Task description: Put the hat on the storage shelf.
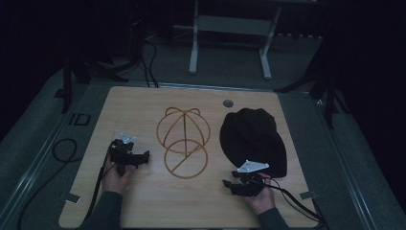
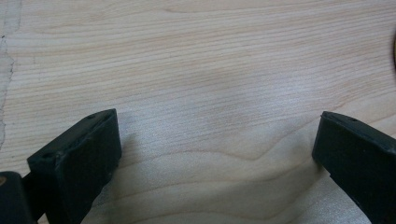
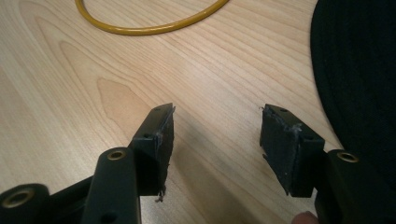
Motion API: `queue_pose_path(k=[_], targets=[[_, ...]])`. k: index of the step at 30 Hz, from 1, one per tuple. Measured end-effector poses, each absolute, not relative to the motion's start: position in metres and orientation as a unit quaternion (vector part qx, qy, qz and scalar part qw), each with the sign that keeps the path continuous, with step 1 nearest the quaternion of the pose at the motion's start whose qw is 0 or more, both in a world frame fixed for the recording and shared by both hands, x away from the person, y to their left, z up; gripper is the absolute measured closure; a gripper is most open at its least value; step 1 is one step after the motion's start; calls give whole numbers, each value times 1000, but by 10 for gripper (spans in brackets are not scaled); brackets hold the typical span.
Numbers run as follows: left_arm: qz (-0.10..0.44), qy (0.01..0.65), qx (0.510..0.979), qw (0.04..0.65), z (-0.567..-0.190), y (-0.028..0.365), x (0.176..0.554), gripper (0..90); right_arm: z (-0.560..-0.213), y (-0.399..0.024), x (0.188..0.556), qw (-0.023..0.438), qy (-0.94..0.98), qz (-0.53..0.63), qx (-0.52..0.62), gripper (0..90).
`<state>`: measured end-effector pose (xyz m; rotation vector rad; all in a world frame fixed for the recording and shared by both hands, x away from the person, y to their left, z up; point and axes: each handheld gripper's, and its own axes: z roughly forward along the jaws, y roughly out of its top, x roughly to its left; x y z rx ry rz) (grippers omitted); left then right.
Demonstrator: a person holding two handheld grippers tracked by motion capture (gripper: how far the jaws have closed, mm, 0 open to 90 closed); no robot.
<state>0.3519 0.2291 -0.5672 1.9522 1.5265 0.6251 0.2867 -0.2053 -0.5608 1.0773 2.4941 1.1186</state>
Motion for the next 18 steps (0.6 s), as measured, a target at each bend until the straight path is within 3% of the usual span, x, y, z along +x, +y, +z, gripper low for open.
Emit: queue_pose_path(k=[3, 6, 12, 15, 18], targets=[[235, 573, 730, 288, -567, 229, 352, 15, -561, -205, 286, 109, 845, 376, 365, 418], [235, 573, 730, 288, -567, 229, 352, 15, -562, -201, 280, 156, 853, 348, 356, 362], [235, 573, 730, 288, -567, 229, 352, 15, -562, -202, 279, 149, 853, 342, 365, 306], [235, 573, 730, 288, -567, 229, 352, 15, -562, -202, 280, 149, 856, 343, 358, 327], [235, 573, 730, 288, -567, 229, 352, 15, -559, -201, 276, 138, 870, 343, 326, 448]])
